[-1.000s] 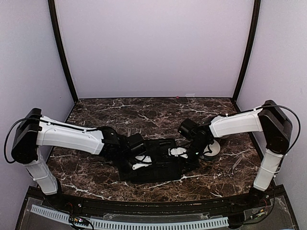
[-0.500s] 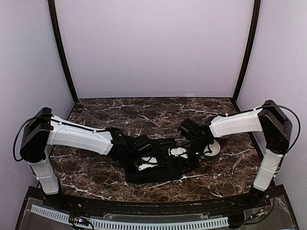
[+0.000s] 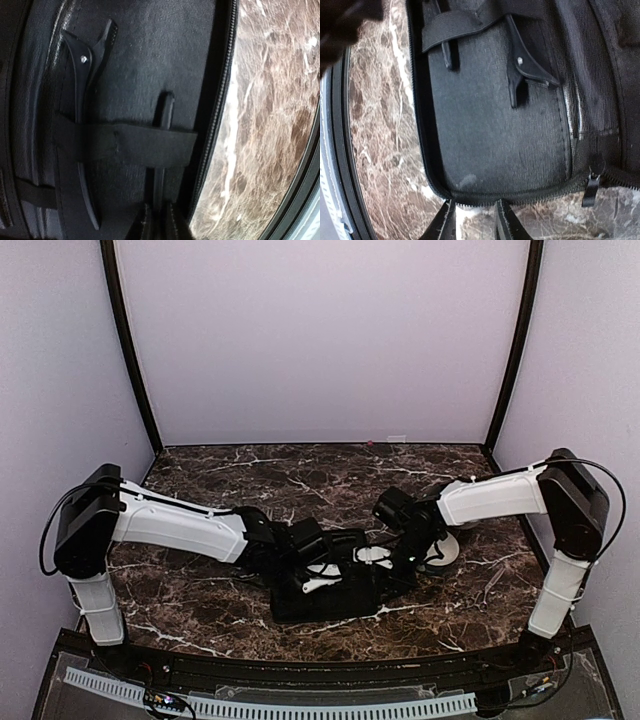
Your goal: Sort the hair-cutting tools
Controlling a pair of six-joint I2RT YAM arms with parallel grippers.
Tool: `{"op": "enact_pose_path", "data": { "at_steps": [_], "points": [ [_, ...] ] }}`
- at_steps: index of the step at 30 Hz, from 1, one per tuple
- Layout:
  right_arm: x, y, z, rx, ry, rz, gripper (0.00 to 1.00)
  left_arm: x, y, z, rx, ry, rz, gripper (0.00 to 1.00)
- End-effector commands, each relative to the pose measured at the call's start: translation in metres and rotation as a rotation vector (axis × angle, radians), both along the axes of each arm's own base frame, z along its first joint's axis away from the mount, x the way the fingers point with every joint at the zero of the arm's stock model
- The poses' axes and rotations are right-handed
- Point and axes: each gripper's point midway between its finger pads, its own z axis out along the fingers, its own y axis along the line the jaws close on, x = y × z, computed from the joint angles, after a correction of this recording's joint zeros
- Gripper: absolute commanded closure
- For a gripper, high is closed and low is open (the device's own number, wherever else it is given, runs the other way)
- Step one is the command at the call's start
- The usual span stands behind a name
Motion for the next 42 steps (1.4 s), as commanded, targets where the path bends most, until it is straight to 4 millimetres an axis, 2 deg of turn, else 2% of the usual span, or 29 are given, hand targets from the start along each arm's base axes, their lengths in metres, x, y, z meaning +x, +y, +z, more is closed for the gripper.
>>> {"op": "enact_pose_path", "data": {
  "at_steps": [1,6,10,13,16,21,25,33,42],
  "points": [
    [-0.006,0.007,0.001,0.017,0.026,0.024,0.73,0.023,-0.042,0.023,-0.181,-0.075,0.061,0.79],
    [-0.007,0.007,0.001,0.017,0.026,0.027,0.73,0.03,-0.024,0.048,-0.187,-0.152,0.124,0.74],
    [-0.007,0.007,0.001,0.019,0.024,0.028,0.73,0.024,-0.01,0.081,-0.256,-0.171,0.16,0.72],
    [-0.007,0.007,0.002,0.023,0.022,0.027,0.73,0.016,0.005,0.09,-0.287,-0.169,0.188,0.71],
    [-0.007,0.007,0.001,0.022,0.023,0.028,0.73,0.007,0.019,0.084,-0.283,-0.142,0.207,0.71],
    [-0.006,0.007,0.002,0.019,0.024,0.027,0.73,-0.015,0.032,0.056,-0.195,-0.001,0.237,0.82],
    [-0.005,0.008,0.002,0.018,0.022,0.027,0.73,-0.02,0.042,0.037,-0.123,0.044,0.283,0.86],
    [-0.006,0.006,0.001,0.011,0.016,0.027,0.73,-0.024,0.036,0.022,-0.115,0.089,0.29,0.84],
    [-0.006,0.003,0.001,0.004,0.011,0.025,0.73,-0.032,0.035,0.009,-0.082,0.142,0.28,0.88]
  ]
}}
